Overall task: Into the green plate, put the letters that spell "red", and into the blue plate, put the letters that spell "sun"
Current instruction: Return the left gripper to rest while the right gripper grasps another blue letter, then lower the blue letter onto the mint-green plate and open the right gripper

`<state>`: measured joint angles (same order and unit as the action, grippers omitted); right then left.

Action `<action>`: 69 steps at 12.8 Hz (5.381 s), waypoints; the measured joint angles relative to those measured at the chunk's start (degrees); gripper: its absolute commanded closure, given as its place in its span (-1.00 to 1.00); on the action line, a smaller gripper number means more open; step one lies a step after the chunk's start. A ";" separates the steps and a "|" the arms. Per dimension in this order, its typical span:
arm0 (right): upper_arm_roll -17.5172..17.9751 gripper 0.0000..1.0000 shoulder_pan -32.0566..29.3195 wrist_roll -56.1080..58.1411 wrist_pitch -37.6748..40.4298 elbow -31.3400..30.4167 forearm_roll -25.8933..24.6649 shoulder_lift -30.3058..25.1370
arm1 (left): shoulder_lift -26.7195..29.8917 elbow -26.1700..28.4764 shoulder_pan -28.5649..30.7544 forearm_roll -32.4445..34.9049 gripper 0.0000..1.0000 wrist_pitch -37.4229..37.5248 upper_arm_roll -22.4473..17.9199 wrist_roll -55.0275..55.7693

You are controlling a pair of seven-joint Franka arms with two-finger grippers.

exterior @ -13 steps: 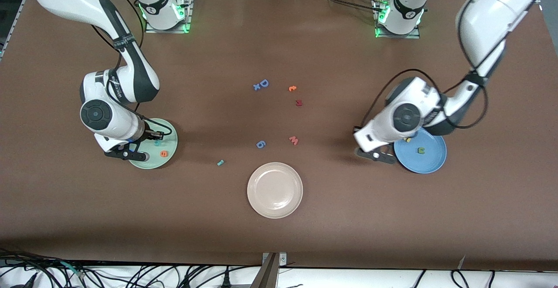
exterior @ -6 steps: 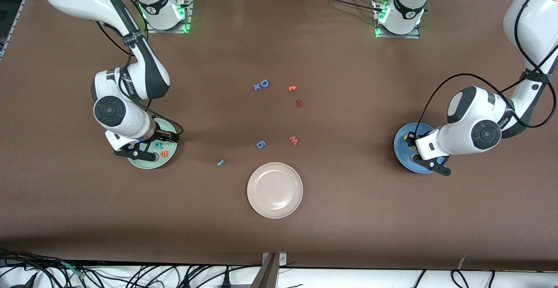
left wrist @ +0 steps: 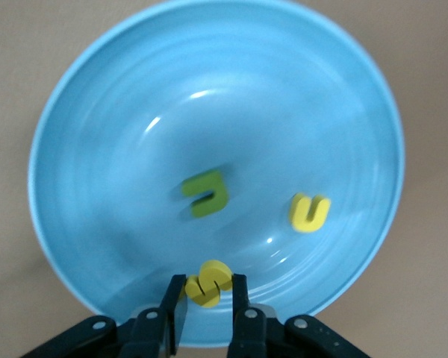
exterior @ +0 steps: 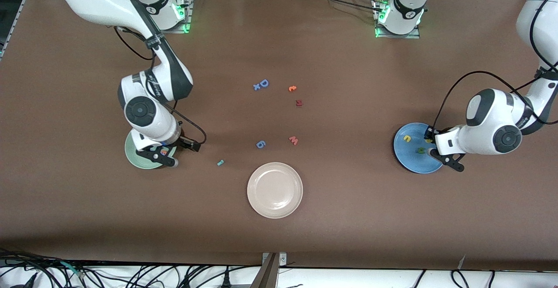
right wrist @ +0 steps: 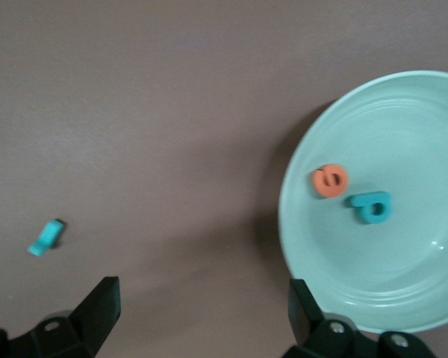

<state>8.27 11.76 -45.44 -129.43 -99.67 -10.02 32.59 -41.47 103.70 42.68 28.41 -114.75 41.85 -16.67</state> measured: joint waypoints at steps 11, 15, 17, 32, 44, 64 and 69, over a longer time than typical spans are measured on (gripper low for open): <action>-0.33 -0.98 6.25 -9.75 -0.38 13.95 4.70 12.54 | 4.57 -5.92 0.04 -4.30 -1.00 9.10 10.70 2.81; -1.09 -0.83 6.39 -9.82 -0.37 16.11 4.70 14.83 | 6.75 -21.00 -7.11 -4.77 -1.00 29.66 15.28 12.80; -1.33 -0.67 6.40 -9.82 -0.38 16.27 4.70 15.12 | 7.15 -28.07 -12.69 -4.78 -1.00 37.41 15.27 16.33; -1.33 0.70 7.26 -10.74 -0.61 17.25 5.19 16.45 | 19.47 -35.48 -32.66 -28.30 -1.00 38.19 -21.64 17.16; -1.75 0.96 6.73 -8.91 5.94 18.44 5.19 13.18 | 44.37 -2.59 -41.90 -27.50 -1.00 19.66 -34.89 16.58; -1.59 -1.00 -11.49 25.99 11.09 1.13 5.18 -3.11 | 41.42 -7.12 -43.64 -27.51 -1.00 22.77 -37.70 13.99; 0.36 -1.00 -10.45 24.79 11.16 1.10 5.19 -4.41 | 41.41 -7.26 -44.02 -27.51 -1.00 22.78 -37.64 13.99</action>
<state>8.62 1.31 -20.65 -118.28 -98.56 -4.82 28.19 -0.06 96.44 -1.33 0.90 -91.98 4.21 -2.68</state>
